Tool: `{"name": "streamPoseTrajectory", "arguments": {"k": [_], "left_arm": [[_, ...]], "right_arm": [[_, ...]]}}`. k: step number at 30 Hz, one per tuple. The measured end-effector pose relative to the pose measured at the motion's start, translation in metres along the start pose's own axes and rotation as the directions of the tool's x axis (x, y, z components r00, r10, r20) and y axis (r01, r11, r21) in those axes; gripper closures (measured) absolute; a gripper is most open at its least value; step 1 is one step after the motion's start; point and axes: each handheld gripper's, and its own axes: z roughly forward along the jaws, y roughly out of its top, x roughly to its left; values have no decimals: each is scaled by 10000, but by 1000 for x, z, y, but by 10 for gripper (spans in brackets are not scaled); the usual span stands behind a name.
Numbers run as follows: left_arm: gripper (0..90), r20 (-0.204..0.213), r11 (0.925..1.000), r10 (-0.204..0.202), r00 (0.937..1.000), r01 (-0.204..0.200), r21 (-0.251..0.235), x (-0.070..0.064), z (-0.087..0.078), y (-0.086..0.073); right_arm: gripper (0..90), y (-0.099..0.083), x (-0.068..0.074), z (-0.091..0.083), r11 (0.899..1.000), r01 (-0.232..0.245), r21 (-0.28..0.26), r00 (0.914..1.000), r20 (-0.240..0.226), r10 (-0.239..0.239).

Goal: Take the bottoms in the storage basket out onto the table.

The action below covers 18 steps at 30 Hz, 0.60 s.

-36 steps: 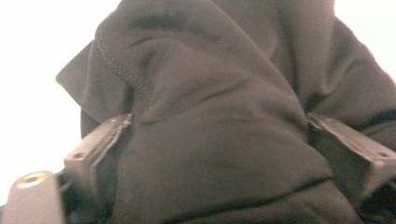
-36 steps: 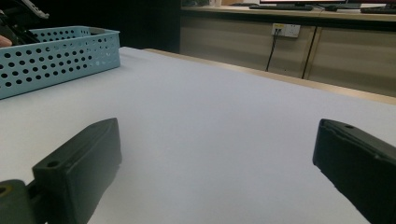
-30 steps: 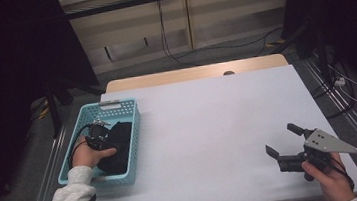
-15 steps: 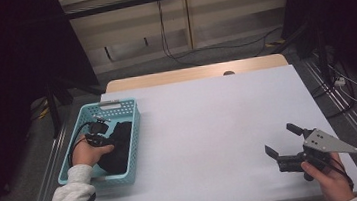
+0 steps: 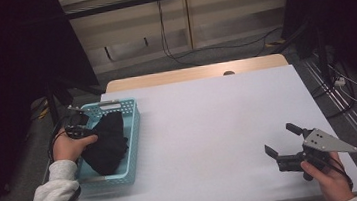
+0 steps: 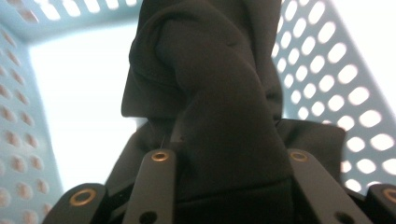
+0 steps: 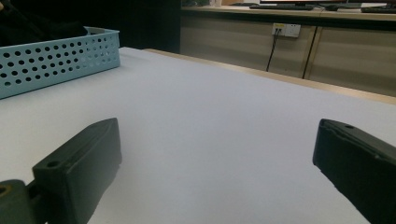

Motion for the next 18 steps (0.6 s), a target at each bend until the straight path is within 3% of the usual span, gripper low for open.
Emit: {"name": "streamPoseTrajectory", "arguments": {"k": [1, 3, 6, 7, 8, 10, 13, 15, 18], "left_arm": [[689, 0, 10000, 0, 10000, 0, 0, 0, 0, 0], [689, -37, 9989, 114, 9999, -115, -459, -4, -8, 7], [689, 224, 9941, 265, 9994, -240, -1053, -15, -20, 19], [689, 341, 9873, 465, 9983, -407, -1534, -26, -27, 29], [689, 341, 9873, 465, 9983, -407, -1534, -26, -27, 29], [689, 489, 9799, 797, 9956, -692, -1871, -39, -33, 39], [688, 719, 9644, 1415, 9873, -1211, -2350, -61, -43, 56], [687, 1124, 9559, 1614, 9805, -1271, -2647, -77, -47, 66], [686, 1377, 9443, 2078, 9684, -1619, -2867, -102, -47, 77]], "right_arm": [[1, 0, 0, 0, 10000, 0, 0, 10000, 0, 0], [0, 0, 0, 0, 10000, 11, 22, 10000, 29, -11], [0, 0, 0, 0, 10000, 4, 7, 10000, 16, -4], [0, 0, 0, 0, 10000, -3, 6, 10000, 16, 3], [0, 0, 0, 0, 10000, 2, 8, 10000, 15, -2], [1, 0, 0, 0, 10000, 0, 4, 10000, 10, 0], [0, 0, 0, 0, 10000, -3, 33, 10000, 4, 3], [1, 0, 0, 0, 10000, 1, 17, 10000, 15, -1], [1, 0, 0, 0, 10000, 2, 24, 10000, 6, -2]]}}
